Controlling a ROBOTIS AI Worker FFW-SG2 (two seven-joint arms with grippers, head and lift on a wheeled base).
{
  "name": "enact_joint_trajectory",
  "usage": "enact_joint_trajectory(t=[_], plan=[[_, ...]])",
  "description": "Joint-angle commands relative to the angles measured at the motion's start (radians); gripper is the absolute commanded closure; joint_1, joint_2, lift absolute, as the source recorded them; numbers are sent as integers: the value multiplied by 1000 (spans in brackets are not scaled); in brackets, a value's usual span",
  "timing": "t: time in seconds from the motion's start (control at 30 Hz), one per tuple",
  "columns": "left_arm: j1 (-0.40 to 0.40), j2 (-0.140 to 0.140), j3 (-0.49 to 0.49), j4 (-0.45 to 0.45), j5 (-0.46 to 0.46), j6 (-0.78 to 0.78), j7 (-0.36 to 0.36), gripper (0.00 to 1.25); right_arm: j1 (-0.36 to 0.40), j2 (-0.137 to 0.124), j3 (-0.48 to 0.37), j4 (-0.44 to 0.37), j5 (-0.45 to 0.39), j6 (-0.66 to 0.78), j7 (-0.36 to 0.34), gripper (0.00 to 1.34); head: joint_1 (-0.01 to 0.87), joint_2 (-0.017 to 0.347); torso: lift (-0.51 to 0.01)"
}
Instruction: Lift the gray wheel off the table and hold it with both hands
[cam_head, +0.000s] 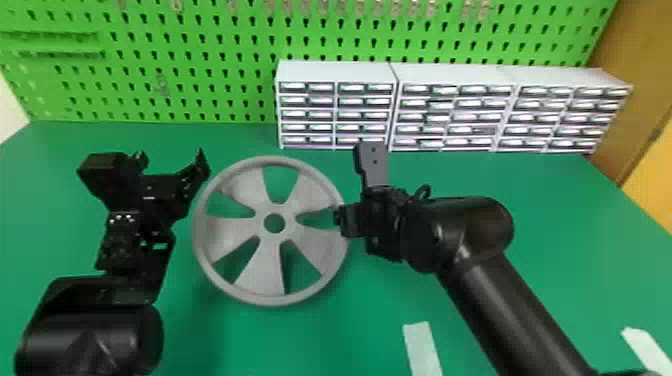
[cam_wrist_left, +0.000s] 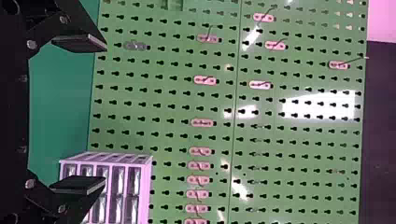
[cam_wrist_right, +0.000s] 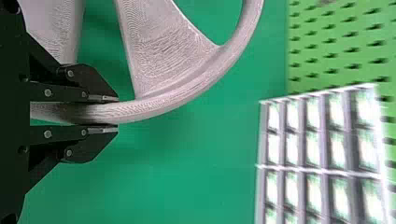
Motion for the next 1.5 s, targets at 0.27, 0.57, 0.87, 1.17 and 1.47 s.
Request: enact_joint_trajectory(t=[0.27, 0.57, 0.87, 1.17, 1.47], plan=[[1, 0, -1, 0, 10, 0, 0, 265, 98, 10, -4, -22, 274, -396, 61, 1216, 711, 15, -98], [24, -2, -29, -49, 15, -9, 6, 265, 127, 11, -31, 36, 350, -646, 50, 1216, 711, 15, -98], [80, -2, -112, -110, 52, -60, 85, 265, 141, 11, -42, 95, 379, -842, 12, 1216, 711, 15, -98], [133, 0, -152, -146, 67, -63, 109, 266, 150, 11, -51, 156, 436, -1037, -35, 1216, 711, 15, -98], [154, 0, -156, -153, 73, -68, 109, 266, 168, 21, -54, 234, 454, -1282, -167, 1216, 711, 15, -98]])
